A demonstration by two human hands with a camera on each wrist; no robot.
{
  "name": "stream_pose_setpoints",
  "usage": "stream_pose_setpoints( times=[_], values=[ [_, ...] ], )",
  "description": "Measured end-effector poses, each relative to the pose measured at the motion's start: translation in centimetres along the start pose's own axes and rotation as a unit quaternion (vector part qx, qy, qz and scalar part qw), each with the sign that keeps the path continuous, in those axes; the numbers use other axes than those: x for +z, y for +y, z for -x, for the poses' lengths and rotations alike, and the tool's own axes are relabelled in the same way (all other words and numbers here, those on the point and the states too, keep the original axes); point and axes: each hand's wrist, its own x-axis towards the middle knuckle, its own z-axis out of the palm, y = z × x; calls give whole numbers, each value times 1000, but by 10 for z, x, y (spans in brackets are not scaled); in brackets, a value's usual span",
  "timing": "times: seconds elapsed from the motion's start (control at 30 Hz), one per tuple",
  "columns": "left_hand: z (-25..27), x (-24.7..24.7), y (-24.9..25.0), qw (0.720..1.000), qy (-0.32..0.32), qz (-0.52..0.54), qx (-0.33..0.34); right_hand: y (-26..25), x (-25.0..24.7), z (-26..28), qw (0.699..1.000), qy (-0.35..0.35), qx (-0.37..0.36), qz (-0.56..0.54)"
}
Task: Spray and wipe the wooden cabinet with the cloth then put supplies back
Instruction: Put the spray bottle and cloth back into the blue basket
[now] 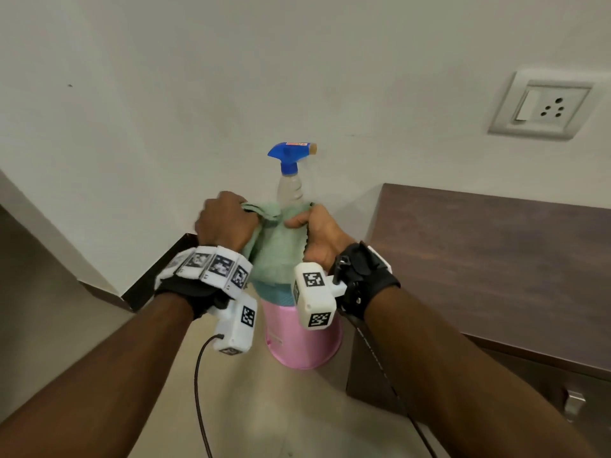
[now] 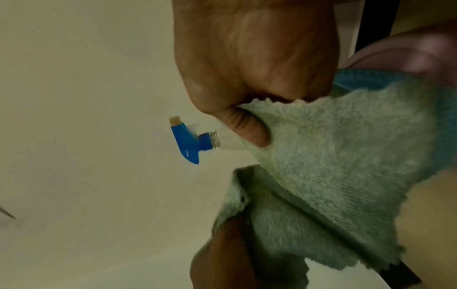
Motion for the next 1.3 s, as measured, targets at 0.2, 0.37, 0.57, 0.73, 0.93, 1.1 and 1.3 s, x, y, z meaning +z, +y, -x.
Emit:
stream_pose_setpoints(
  times=[0.2, 0.37, 0.57, 0.73, 0.93, 1.1, 1.3],
  values=[
    [6, 15, 23, 997, -66, -7, -48, 14, 8, -10, 998, 1, -36, -50],
    [3, 22, 14, 995, -84, 17, 56, 13, 6, -27, 995, -7, -48, -89],
    [-30, 24, -34, 965, -115, 210, -105, 4, -6, -29, 998, 24, -39, -43],
    [-37, 30, -44, 898, -317, 283, -116, -8, -7, -19, 999, 25, -26, 1],
    [-61, 47, -61, 961, -196, 163, -105, 1, -34, -74, 952, 189, -45, 235],
    [-58, 52, -64, 967, -192, 144, -89, 4, -37, -82, 940, 207, -83, 258],
    [-49, 56, -57, 992, -115, 41, -17, -2, -16, -29, 893, 306, -92, 316]
  ],
)
